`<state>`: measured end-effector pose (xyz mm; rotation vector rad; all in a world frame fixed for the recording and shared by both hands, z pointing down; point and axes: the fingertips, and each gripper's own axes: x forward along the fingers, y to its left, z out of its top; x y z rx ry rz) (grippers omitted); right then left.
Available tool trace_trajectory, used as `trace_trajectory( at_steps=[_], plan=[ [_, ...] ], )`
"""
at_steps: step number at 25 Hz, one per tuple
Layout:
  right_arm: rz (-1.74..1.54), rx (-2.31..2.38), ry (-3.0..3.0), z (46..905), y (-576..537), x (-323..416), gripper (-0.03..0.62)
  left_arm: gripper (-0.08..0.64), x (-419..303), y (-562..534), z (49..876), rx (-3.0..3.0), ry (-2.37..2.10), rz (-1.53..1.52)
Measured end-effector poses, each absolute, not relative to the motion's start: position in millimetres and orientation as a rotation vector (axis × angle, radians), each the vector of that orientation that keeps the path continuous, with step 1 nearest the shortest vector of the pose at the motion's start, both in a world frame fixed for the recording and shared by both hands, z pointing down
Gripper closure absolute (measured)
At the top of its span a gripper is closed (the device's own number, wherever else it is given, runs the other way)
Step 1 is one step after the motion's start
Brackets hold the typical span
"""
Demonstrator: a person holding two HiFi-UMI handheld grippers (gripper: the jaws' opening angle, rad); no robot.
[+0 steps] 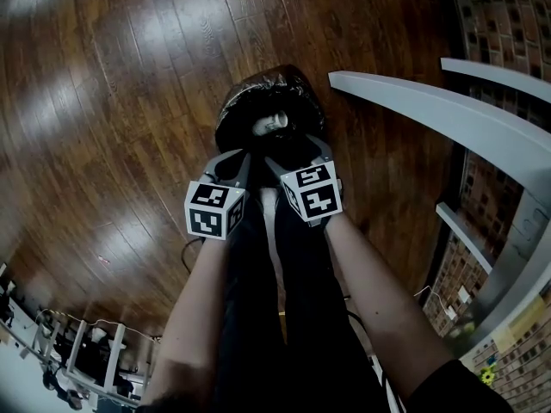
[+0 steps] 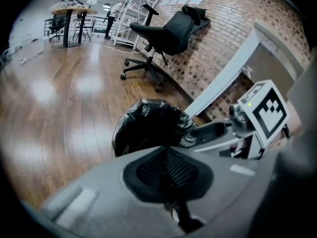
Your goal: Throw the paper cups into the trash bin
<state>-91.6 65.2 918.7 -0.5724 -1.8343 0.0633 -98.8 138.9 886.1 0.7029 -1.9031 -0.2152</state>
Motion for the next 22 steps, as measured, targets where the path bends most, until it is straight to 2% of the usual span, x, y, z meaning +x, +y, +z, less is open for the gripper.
trace_trajectory(
  at_steps=[2,10,11,13,15,19,22],
  plan=[
    [0.096,-0.552,-1.868,910.3,66.4,-97.6,0.212,0.557,-100.8,141.9,883.7,0.717,-1.921,-0.177],
    [0.095,-0.515,-1.98,873.9,66.8,-117.2,0.341,0.557,-113.3,142.3,858.5,0.712,-1.98,-0.179],
    [0.086,-0.502,-1.996,868.3,65.2,-120.7,0.366,0.557,-116.4,141.2,852.4,0.714,-1.991,-0.188],
    [0.072,-0.463,-2.036,855.9,61.0,-128.5,0.463,0.557,-122.8,136.2,836.0,0.726,-2.006,-0.217],
    [0.067,-0.438,-2.072,842.2,59.2,-136.6,0.501,0.557,-132.0,133.9,818.8,0.731,-2.037,-0.229],
    [0.05,-0.438,-2.121,812.5,62.6,-147.9,0.553,0.557,-148.3,138.3,786.0,0.726,-2.117,-0.235],
    [0.064,-0.444,-2.163,785.0,65.6,-158.2,0.568,0.557,-162.8,134.8,753.0,0.747,-2.166,-0.248]
  ],
)
